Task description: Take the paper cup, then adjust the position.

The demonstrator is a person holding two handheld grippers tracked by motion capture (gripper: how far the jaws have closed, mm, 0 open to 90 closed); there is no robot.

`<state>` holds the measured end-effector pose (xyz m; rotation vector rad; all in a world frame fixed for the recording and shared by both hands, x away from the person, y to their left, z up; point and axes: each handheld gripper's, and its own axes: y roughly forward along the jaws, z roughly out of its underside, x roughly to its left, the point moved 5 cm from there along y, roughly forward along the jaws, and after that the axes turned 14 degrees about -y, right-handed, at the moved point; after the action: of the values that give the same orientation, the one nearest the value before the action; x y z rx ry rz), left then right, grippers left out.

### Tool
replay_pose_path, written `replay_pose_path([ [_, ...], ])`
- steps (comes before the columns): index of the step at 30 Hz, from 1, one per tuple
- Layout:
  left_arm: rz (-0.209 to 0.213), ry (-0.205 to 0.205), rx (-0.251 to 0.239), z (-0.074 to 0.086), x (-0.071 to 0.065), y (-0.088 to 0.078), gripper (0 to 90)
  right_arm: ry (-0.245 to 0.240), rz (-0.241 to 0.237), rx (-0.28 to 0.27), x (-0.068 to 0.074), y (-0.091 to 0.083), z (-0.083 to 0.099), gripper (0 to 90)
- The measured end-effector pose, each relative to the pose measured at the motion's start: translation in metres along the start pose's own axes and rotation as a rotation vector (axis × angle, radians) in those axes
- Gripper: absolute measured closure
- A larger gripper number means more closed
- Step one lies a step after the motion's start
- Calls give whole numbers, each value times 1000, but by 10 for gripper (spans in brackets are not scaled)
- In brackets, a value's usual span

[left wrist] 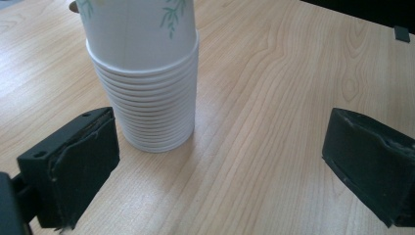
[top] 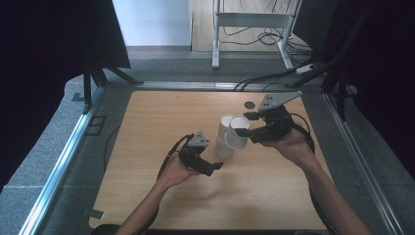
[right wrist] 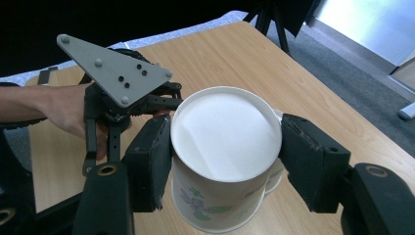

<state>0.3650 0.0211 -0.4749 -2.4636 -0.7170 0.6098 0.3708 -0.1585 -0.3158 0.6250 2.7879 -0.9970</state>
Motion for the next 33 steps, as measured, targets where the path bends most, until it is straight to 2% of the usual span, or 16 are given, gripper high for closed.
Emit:
replay_pose_path([
  [12,22,23,-18,6,-15,-2,10,-5,-30,-11,17,6,18,379],
  [26,38,38,-33,14,-25,-4,11,1,-53,-31,33,15,40,379],
  [33,61,43,-33,20,-31,-2,11,-2,-63,-29,40,22,50,379],
])
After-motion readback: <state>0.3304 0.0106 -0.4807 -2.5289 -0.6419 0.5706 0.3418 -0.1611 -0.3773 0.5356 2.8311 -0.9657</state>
